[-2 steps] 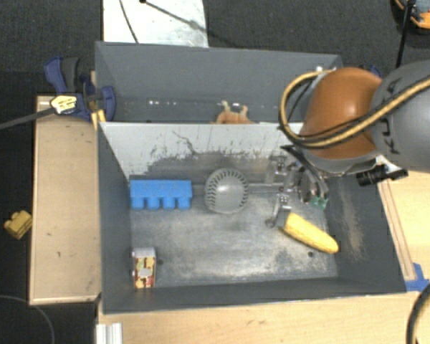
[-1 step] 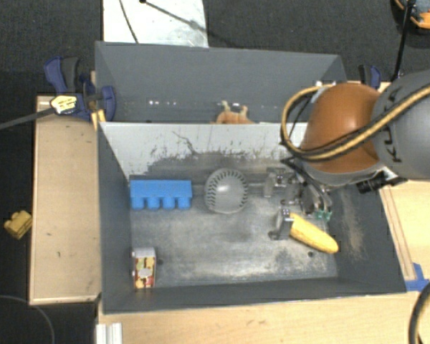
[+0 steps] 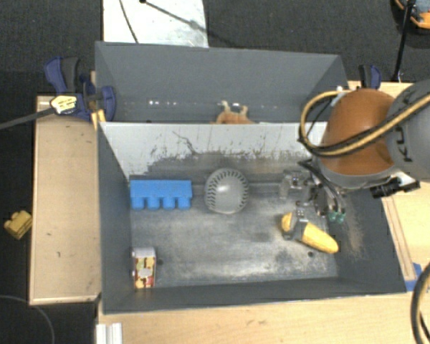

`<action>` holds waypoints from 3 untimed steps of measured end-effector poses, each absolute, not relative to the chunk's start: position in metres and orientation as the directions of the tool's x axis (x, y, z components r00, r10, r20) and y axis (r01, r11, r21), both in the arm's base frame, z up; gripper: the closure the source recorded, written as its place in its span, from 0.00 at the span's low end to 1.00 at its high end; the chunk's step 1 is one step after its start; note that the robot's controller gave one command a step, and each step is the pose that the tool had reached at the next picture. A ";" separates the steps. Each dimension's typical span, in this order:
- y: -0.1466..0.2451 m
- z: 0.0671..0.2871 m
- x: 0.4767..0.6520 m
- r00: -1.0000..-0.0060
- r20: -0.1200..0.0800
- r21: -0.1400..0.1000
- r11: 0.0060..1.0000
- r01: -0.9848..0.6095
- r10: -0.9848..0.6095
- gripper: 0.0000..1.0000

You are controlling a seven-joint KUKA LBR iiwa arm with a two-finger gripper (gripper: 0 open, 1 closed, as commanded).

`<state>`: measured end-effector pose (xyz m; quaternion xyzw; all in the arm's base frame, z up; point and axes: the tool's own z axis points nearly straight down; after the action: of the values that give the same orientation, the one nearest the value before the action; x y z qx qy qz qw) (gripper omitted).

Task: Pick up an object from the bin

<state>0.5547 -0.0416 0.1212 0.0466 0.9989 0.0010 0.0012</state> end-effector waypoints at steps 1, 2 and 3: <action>-0.070 0.105 0.555 -0.998 -0.001 -0.002 0.998 0.059 0.059 0.00; -0.094 0.071 0.533 -0.994 -0.003 0.000 0.994 0.112 0.112 1.00; -0.094 0.071 0.533 -0.994 -0.003 0.001 0.994 0.113 0.113 1.00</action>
Offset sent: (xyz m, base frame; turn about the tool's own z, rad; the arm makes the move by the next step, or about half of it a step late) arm -0.0230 -0.0524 -0.0512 0.0172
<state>0.5325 -0.0940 0.0706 0.0564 0.9984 0.0002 0.0015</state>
